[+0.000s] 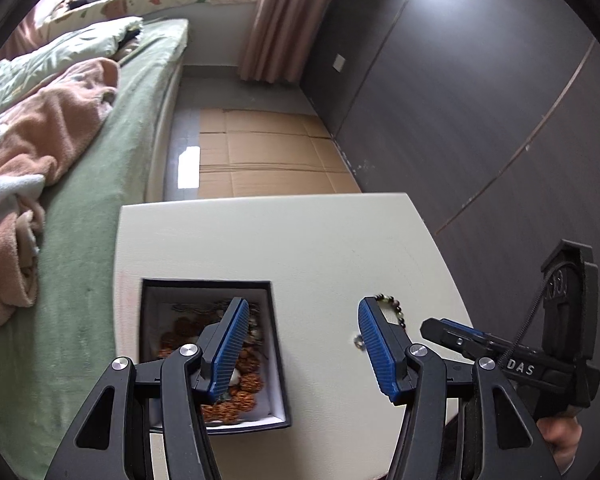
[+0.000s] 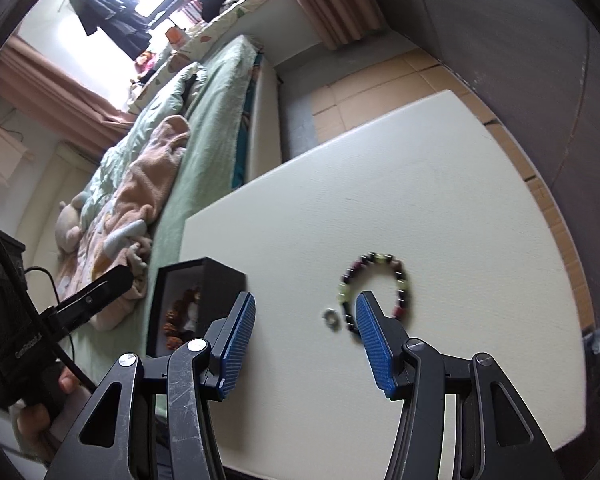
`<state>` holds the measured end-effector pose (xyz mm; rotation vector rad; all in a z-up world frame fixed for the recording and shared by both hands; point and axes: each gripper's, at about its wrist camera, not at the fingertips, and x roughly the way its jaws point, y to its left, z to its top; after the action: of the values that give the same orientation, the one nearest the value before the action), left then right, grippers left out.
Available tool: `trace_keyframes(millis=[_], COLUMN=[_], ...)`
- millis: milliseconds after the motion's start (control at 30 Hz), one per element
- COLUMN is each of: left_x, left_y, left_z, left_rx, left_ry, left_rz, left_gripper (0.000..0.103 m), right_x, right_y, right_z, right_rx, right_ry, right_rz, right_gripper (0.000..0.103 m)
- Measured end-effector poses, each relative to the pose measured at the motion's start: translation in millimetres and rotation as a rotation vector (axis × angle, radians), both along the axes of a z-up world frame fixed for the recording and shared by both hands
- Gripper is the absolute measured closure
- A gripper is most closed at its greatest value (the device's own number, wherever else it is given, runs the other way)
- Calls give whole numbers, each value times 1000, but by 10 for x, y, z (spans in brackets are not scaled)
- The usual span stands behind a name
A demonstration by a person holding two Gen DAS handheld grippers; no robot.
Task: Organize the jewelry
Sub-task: 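Grasp the small silver ring with the left gripper while the right approaches the bead bracelet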
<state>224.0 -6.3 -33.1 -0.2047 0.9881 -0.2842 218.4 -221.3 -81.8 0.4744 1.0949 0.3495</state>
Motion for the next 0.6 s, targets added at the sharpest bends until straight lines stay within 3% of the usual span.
trace_keyframes(millis=[133,300,367,600], left_x=[3,66,84,128], left_y=[-223,-484,-570,-871], left_z=[-83,-241,-303,-552], left_rx=[13,33,49,132], left_ry=[5,39,58,101], left_rz=[-37,-85,-100,-169], left_gripper=[46,67,70,71], right_x=[17,29,34,49], right_y=[-178,-351,-420,-662], right_z=[-161,-215,-220,-237], right_rx=[-15,-27,-29,3], right_ry=[76,83,83,96], right_rz=[-34,-60,-77,-147], right_gripper=[50,50,50,50])
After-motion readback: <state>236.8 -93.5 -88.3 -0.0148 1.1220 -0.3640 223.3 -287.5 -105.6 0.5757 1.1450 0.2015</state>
